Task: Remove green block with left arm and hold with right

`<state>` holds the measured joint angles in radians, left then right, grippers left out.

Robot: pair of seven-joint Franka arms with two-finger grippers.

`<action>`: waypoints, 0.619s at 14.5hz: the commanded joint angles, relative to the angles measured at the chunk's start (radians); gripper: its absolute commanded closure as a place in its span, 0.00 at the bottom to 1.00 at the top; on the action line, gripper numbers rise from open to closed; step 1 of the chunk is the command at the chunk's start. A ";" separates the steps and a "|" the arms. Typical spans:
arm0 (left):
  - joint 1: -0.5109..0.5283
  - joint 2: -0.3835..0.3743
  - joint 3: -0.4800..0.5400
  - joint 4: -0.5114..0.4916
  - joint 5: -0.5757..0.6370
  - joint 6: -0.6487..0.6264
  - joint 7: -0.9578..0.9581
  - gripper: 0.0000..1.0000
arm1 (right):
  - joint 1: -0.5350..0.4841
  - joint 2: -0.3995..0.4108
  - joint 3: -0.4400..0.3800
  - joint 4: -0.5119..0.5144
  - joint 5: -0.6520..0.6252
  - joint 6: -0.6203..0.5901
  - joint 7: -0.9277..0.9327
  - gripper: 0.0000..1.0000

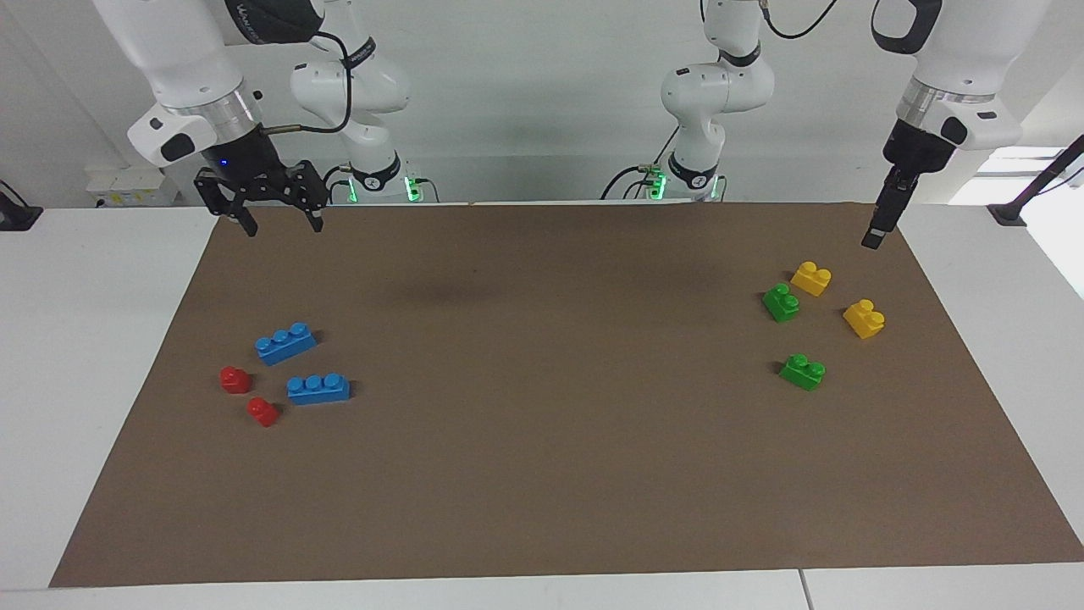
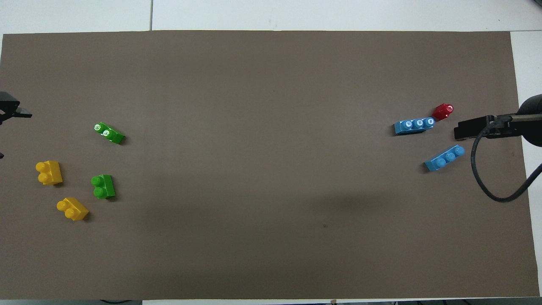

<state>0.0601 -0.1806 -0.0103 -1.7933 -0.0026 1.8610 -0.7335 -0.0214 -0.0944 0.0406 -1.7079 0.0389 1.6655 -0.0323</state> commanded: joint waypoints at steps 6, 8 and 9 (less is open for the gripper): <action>0.006 0.035 0.004 0.084 0.032 -0.124 0.477 0.00 | -0.020 -0.021 0.005 -0.032 -0.022 -0.036 -0.004 0.00; -0.002 0.027 0.001 0.081 0.036 -0.163 0.567 0.00 | -0.028 -0.021 0.005 -0.032 -0.036 -0.038 -0.004 0.00; -0.002 0.026 0.000 0.080 0.036 -0.181 0.616 0.00 | -0.034 -0.021 0.005 -0.033 -0.039 -0.039 -0.004 0.00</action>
<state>0.0615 -0.1639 -0.0072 -1.7433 0.0148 1.7413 -0.2155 -0.0350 -0.0948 0.0398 -1.7184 0.0235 1.6337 -0.0349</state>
